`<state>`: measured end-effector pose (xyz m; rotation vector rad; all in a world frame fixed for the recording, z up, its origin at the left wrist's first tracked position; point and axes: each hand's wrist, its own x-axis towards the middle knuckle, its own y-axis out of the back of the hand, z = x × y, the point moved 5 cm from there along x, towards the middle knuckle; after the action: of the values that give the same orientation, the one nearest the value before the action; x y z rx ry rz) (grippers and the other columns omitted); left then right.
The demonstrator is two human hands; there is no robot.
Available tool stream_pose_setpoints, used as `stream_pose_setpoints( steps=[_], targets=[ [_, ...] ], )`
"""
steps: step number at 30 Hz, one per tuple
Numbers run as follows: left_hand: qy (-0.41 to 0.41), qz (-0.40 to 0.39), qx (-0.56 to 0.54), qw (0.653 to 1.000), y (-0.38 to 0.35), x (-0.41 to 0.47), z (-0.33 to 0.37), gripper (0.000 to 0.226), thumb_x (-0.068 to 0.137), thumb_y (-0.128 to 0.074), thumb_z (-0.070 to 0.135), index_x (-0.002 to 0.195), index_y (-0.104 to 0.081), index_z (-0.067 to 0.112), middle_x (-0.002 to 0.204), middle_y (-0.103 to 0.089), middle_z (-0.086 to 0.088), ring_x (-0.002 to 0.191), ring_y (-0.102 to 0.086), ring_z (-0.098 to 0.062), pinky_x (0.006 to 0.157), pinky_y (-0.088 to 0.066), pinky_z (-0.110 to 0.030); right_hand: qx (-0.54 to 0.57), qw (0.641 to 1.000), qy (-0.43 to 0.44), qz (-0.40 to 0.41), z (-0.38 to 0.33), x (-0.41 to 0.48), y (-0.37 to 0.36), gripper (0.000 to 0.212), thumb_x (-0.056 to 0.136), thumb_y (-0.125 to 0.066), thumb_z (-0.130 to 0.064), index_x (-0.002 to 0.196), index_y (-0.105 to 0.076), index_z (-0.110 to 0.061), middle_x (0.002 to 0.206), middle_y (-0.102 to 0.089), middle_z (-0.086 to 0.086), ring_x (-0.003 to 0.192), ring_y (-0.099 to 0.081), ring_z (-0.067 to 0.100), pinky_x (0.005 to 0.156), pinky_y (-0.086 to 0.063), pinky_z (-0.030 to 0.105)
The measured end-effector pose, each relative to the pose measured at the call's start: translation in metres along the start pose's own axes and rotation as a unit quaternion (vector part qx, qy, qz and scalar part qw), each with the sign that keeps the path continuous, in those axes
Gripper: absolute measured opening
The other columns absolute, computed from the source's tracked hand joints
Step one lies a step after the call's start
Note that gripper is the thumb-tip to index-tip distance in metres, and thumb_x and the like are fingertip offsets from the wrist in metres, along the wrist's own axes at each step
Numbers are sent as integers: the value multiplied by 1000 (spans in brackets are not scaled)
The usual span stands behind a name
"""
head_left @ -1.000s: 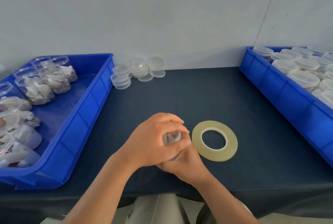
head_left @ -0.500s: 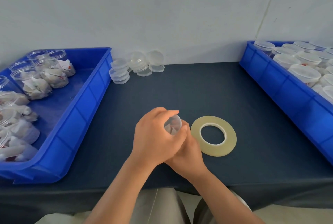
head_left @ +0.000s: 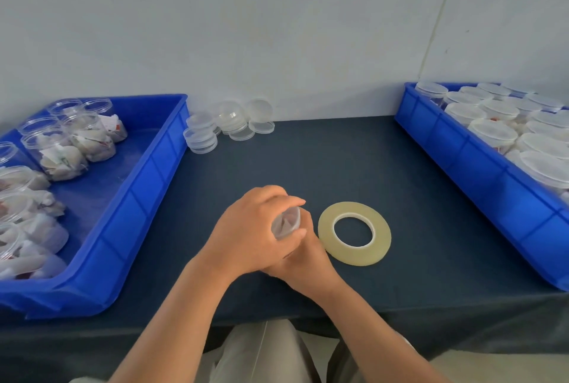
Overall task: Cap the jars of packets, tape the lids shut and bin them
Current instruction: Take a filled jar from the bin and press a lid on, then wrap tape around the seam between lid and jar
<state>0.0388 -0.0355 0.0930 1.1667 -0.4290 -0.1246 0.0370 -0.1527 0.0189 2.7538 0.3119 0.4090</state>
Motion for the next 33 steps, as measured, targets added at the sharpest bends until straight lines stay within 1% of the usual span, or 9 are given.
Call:
stream_pose_setpoints(
  steps=[4,8,12,15,17,20,23,27,33],
  targets=[
    [3,-4,20,1000,8,-9,-5,49,93,-55,60,141,-57,51,153,-49,21,142,-41,-3,110,-42,-30,-128,990,0,-55,5,-5,16,110,78,-86,-57,163,-23,-28,172,-8,-13,161,-5,4,125,-26,28],
    [38,-19,103,994,3,-14,6,52,88,-41,58,138,-54,50,168,-38,7,155,-35,-23,112,-42,-47,-292,955,-22,42,19,-23,78,83,87,-67,-69,157,-44,-30,171,-27,-17,150,-33,6,117,-39,30],
    [10,27,117,993,-8,-11,15,29,93,-56,63,113,-61,42,159,-52,3,148,-46,-29,108,-47,-48,-487,866,-85,-72,48,-35,108,72,100,-45,-73,156,-46,-28,164,-40,-16,147,-43,13,115,-40,29],
    [-26,55,66,996,-7,0,7,30,96,-55,62,108,-70,40,151,-60,7,145,-50,-22,118,-39,-47,-528,845,-37,-71,44,-39,107,57,100,-37,-72,121,-64,-27,126,-63,-12,117,-60,15,102,-45,30],
    [-35,56,62,996,-8,3,4,39,93,-50,69,111,-71,42,151,-59,9,145,-50,-20,123,-34,-48,-520,851,-40,-64,38,-42,105,53,95,-34,-74,102,-57,-27,100,-59,-12,95,-58,13,90,-48,30],
    [-43,56,67,995,-10,0,3,49,87,-52,79,117,-71,45,152,-59,9,145,-49,-18,126,-31,-50,-411,909,-67,-24,27,-48,108,45,95,-43,-72,96,-51,-28,82,-59,-9,76,-56,14,67,-49,28],
    [-46,62,57,995,-4,-1,5,66,83,-52,88,126,-71,42,153,-58,8,147,-47,-18,128,-26,-52,-269,960,-72,10,8,-58,104,32,95,-49,-66,97,-48,-34,80,-60,-10,76,-58,12,58,-45,23],
    [-42,63,38,996,7,-10,16,90,84,-37,96,143,-63,32,160,-49,5,156,-33,-20,129,-12,-61,-211,977,-16,39,-23,-71,94,40,88,-47,-70,97,-50,-31,81,-58,-13,81,-57,12,62,-44,20],
    [-54,205,-127,969,27,-37,45,26,98,-67,51,110,-79,30,121,-72,23,121,-62,2,112,-42,-23,-195,978,9,79,-40,-83,93,31,85,-51,-67,93,-46,-38,106,-56,-26,91,-55,11,71,-41,13]
  ],
)
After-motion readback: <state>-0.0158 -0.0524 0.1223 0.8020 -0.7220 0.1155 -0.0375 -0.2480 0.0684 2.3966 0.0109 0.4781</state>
